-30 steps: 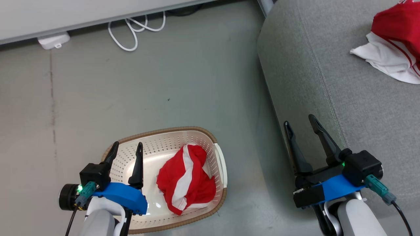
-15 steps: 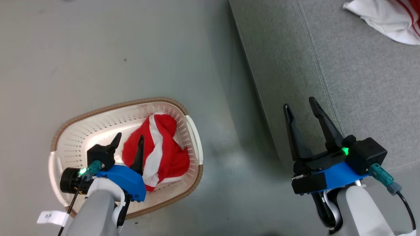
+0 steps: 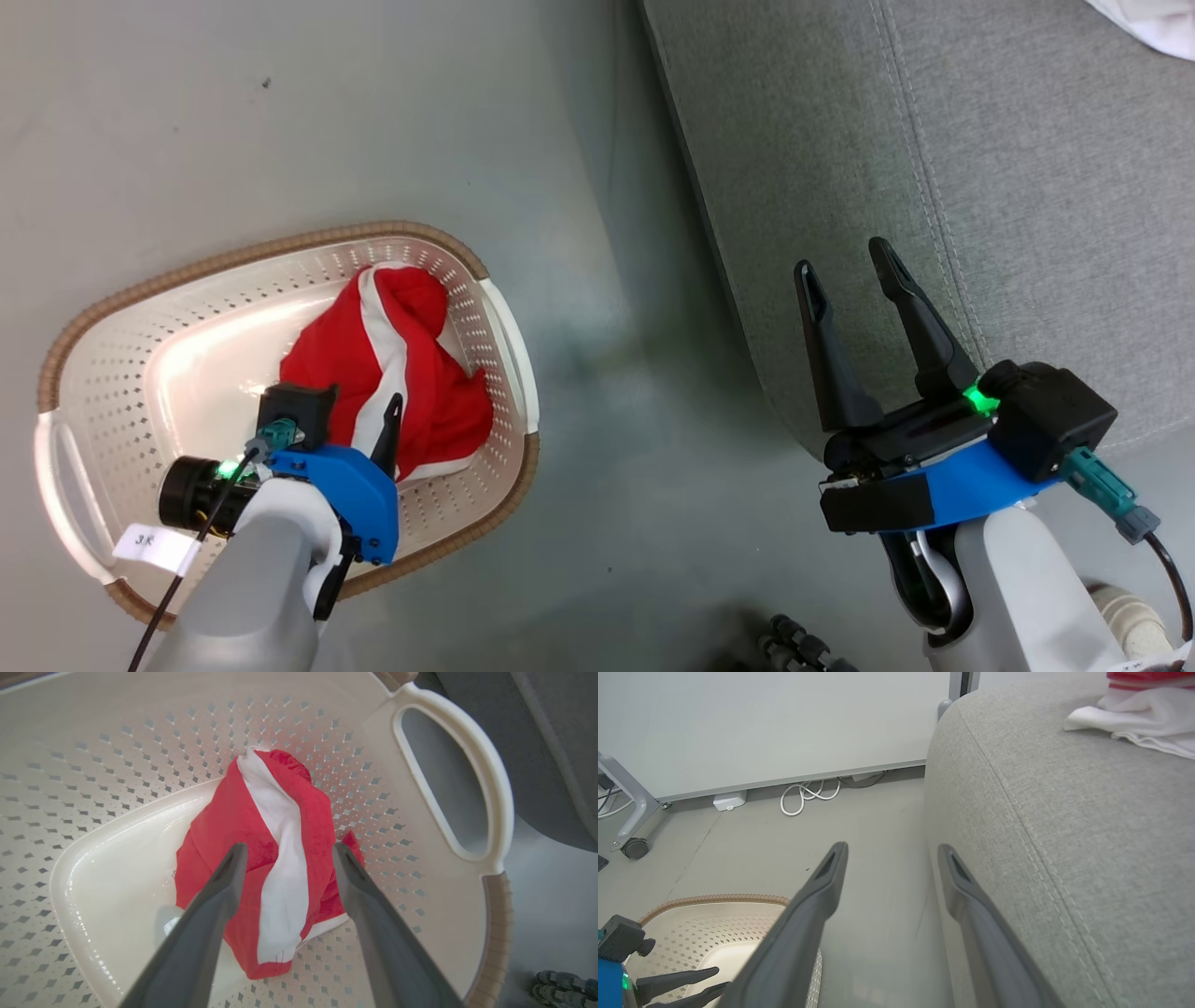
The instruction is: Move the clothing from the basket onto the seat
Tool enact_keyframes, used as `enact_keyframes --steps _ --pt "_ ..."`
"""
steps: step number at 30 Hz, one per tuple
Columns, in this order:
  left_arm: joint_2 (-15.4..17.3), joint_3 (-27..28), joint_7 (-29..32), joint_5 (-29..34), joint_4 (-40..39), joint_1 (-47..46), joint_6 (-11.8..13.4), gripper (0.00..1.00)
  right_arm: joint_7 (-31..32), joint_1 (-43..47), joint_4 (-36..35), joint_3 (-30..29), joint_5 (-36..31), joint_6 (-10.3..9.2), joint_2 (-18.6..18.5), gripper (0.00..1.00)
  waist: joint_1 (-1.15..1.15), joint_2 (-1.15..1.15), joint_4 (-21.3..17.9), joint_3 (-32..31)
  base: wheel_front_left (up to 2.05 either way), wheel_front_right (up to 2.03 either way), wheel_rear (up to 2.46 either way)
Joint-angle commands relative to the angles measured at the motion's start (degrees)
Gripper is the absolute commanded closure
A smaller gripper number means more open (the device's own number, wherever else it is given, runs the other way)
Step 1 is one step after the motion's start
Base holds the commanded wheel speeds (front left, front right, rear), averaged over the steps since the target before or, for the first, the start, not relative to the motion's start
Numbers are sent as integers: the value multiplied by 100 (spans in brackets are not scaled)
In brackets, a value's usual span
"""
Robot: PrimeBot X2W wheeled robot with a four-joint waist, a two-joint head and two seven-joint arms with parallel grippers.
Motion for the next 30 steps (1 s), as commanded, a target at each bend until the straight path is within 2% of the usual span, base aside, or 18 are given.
enact_keyframes --steps 1,13,20,30 --pt "76 -95 73 -80 78 -172 -4 0 -26 -111 -57 21 33 3 3 0 -1 0 -39 135 0 0 0" --pt "433 -833 303 -220 361 -713 -4 0 -25 -165 -247 66 66 3 3 0 -1 0 -58 661 0 0 0" --pt "527 -1229 570 -498 417 -927 -4 0 -25 -185 -328 134 122 3 3 0 -1 0 -88 869 0 0 0" --pt "539 -1514 767 -799 675 -1014 -4 0 -25 -63 -377 133 154 3 3 0 -1 0 -148 947 0 0 0"
